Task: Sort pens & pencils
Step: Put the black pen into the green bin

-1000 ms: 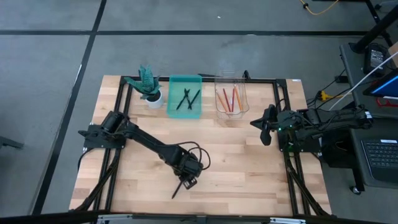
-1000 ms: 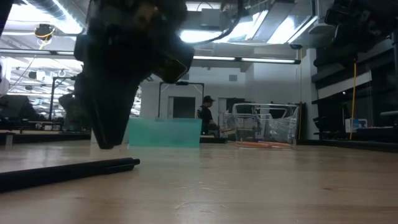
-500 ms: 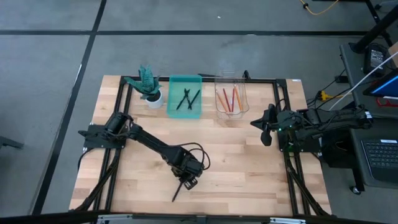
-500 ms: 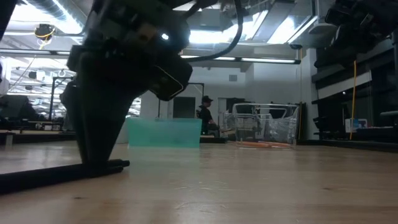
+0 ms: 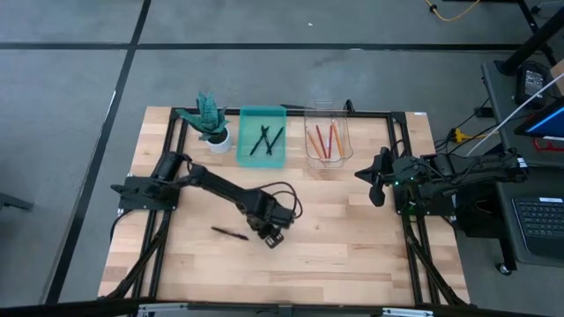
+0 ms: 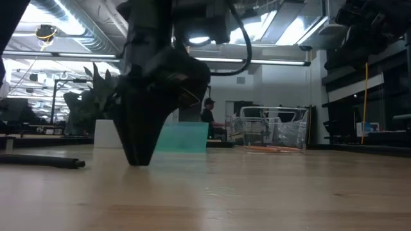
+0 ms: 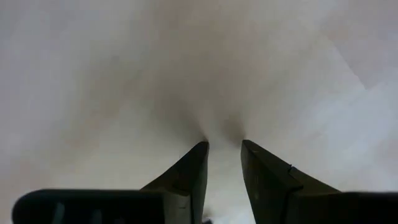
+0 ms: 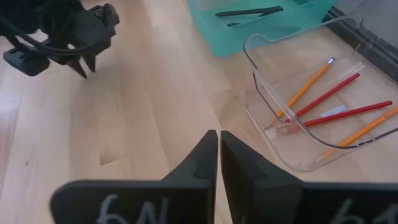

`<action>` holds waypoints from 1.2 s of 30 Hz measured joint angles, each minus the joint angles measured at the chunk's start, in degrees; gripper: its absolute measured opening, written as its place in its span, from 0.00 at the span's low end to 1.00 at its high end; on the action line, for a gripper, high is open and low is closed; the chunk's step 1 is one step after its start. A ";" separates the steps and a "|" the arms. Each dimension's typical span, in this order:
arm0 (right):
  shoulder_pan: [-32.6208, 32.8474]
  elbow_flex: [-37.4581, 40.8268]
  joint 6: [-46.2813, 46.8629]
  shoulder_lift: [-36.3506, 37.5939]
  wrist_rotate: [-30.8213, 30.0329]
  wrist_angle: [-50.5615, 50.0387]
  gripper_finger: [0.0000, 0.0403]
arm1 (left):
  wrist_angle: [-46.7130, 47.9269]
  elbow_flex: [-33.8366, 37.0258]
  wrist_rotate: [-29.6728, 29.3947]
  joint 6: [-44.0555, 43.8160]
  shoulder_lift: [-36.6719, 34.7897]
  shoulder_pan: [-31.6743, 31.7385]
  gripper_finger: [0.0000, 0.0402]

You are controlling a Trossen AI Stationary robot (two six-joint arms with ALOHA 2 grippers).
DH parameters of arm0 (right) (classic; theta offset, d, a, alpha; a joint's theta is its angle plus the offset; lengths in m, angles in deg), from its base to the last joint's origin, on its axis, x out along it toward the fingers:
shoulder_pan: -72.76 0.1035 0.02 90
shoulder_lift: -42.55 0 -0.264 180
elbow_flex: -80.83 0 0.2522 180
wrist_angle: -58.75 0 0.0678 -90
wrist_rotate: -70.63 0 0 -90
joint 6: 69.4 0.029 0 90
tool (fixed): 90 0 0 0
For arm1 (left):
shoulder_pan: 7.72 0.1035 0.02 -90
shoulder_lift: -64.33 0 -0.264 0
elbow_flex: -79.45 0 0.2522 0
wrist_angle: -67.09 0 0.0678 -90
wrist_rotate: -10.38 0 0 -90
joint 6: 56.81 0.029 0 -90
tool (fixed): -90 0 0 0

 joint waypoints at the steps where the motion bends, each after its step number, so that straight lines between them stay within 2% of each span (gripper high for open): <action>1: -0.01 0.00 0.16 0.00 -0.02 0.00 0.05 | 0.53 0.00 -0.37 0.87 0.00 0.44 0.23; 6: -0.02 0.00 0.17 0.00 -0.02 0.02 0.05 | 4.40 -1.70 0.68 12.15 0.31 2.36 0.23; 12: -0.01 0.00 1.16 0.02 -0.02 -0.02 0.05 | 33.12 -11.70 -0.39 16.42 0.07 1.29 0.23; 14: -0.01 0.00 1.79 0.00 -0.04 -0.03 0.05 | 39.56 -13.77 -1.45 17.12 -0.50 -0.09 0.23; 21: 0.00 0.00 1.92 0.02 -0.04 -0.04 0.05 | 37.54 -12.44 -1.82 19.53 -1.93 -5.37 0.23; 30: -0.01 0.00 4.81 0.02 -0.04 -0.03 0.05 | 35.66 -3.50 -1.27 26.79 -2.87 -8.58 0.23; 33: -0.01 0.00 5.06 0.02 -0.04 -0.02 0.05 | 33.59 0.06 -1.75 27.23 -6.79 -8.52 0.23; 36: 0.00 0.00 6.36 0.02 -0.04 -0.02 0.05 | 31.33 4.49 -4.19 25.93 -13.93 -8.64 0.23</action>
